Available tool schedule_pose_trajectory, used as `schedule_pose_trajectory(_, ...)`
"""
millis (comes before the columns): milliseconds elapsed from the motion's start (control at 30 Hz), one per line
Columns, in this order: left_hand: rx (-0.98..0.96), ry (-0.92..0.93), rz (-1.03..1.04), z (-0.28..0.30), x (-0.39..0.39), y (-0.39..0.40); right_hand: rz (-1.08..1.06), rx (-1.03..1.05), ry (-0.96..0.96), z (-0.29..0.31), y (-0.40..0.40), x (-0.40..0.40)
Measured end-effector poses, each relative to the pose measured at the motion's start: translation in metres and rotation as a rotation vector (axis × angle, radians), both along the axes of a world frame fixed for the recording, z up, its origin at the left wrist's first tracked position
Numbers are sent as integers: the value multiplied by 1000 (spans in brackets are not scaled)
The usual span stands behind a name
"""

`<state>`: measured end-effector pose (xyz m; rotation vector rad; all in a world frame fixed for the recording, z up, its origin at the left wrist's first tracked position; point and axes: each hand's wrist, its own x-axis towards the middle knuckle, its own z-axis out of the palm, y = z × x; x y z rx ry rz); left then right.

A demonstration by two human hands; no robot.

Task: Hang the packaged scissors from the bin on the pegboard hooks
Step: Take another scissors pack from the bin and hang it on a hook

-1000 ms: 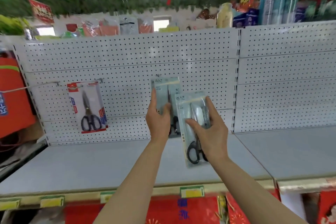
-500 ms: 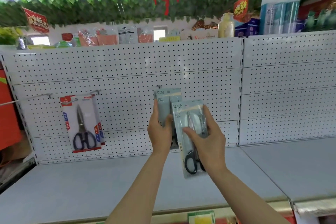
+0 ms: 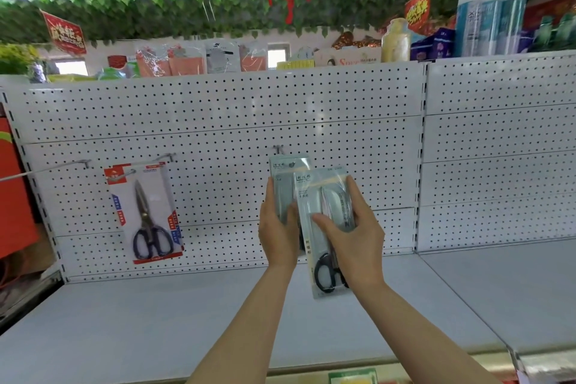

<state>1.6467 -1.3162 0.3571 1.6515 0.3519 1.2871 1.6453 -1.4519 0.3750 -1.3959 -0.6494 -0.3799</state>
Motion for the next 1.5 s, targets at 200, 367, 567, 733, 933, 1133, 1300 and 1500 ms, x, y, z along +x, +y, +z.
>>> schedule_pose_trajectory(200,194,166,147,-5,-3,24,-8,-24,10,1,22,8)
schedule_pose_trajectory(367,192,-49,147,35,-27,34,-24,-21,26,10,46,19)
schedule_pose_trajectory(567,450,164,-4,69,-27,37,-71,-9,60,15,74,30)
schedule_pose_trajectory(733,444,242,59,64,-16,46,-116,-45,78,5,88,34)
schedule_pose_trajectory(933,483,309,107,65,1,50,-174,-66,76,6,102,49)
schedule_pose_trajectory(1133,519,364,146,68,9,61,-288,-172,17,7,114,63)
schedule_pose_trajectory(1300,570,407,152,70,1,59,-312,-255,-9,5,103,66)
schedule_pose_trajectory(1500,649,453,144,67,-25,47,-392,-358,-230,2,60,53)
